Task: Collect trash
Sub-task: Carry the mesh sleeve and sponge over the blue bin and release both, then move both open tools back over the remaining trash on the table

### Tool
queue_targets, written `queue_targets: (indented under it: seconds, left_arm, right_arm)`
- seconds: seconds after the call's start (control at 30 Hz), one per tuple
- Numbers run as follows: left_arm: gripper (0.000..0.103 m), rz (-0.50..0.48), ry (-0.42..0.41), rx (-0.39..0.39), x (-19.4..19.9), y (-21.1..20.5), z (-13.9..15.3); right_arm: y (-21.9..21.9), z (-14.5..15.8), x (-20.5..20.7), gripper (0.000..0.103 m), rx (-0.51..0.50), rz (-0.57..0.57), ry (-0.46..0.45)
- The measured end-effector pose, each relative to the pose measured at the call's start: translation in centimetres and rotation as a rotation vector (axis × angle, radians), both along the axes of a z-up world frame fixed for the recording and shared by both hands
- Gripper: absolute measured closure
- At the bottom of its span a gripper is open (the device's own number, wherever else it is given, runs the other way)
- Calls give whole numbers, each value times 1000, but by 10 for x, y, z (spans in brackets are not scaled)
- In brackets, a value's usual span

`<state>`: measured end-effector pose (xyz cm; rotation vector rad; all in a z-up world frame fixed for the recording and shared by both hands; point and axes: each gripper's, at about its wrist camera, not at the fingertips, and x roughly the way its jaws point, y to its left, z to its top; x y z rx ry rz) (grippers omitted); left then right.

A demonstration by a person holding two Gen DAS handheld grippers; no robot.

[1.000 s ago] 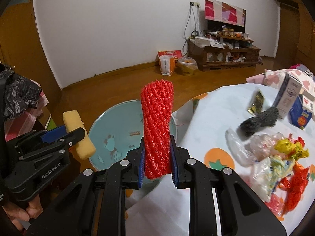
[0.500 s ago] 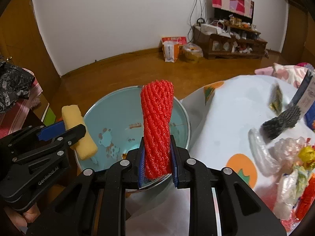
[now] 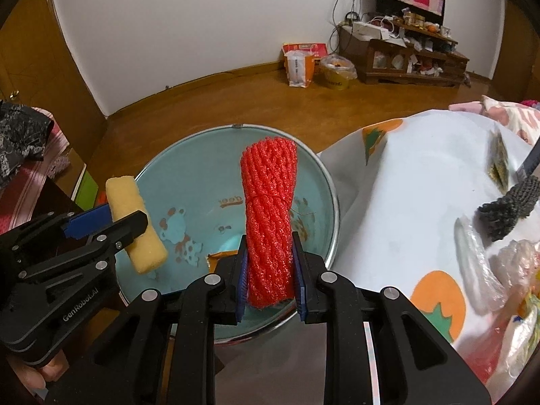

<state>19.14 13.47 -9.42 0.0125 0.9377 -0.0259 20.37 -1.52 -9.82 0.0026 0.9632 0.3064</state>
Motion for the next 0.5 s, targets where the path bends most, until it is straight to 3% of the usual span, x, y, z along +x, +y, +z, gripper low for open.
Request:
queue_targets:
  seconds: [0.13,0.27,0.33,0.47,0.5]
  left_arm:
    - [68,3,7,4,3,0,-3]
    - [64,6,13,6,4,-1,-5]
    - [63,7,10,2,4,-1,-4]
    - [43,20,-3,2,1,-1,-2]
    - [42,24,-8,3,-1,0,-1]
  right_arm:
    - [-1,-4,6,77,14,8,19]
    - [-2,-1,5,65,26,6,16]
    - [-3,2,6,64,27,-2,11]
    - [-6,9,2,57,22,-5,-4]
    - [-7,10,1,56,22,-10,-8]
